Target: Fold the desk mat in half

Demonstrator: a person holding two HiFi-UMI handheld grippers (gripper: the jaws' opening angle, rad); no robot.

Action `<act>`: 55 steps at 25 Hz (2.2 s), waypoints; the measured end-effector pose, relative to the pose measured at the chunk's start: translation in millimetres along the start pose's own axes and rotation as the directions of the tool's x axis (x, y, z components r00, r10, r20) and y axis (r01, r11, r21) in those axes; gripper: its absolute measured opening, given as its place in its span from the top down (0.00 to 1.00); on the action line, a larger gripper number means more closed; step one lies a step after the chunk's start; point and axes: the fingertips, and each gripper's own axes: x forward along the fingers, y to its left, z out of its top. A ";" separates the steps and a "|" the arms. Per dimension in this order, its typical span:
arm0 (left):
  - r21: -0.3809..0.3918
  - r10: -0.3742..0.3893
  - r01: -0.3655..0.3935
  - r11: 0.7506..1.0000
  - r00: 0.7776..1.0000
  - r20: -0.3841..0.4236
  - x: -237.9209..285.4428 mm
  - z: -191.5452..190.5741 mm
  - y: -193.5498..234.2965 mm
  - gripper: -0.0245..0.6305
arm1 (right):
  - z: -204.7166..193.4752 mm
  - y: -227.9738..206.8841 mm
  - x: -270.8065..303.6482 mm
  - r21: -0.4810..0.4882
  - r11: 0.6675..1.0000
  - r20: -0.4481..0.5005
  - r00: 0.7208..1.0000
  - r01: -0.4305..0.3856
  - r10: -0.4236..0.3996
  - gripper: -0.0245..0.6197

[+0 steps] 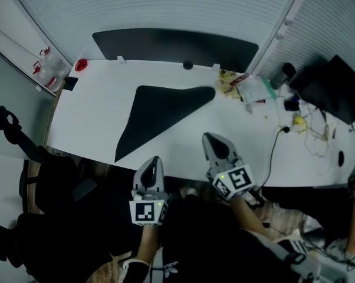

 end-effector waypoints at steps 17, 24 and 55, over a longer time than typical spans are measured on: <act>0.016 0.048 -0.048 0.999 0.998 0.043 -32.0 6.5 -33.6 0.96 | -4.4 -22.3 -72.4 -0.005 0.999 0.003 0.999 0.034 -0.034 0.96; 0.024 0.029 -0.030 0.999 0.998 0.048 -32.3 8.1 -32.6 0.96 | -7.4 -14.0 -84.4 -0.011 0.999 0.006 0.999 0.037 -0.037 0.96; 0.030 -0.053 0.052 0.998 0.998 0.018 -86.1 -19.5 -57.3 0.96 | -58.6 44.8 -136.0 0.035 0.999 -0.113 0.994 0.018 -0.014 0.96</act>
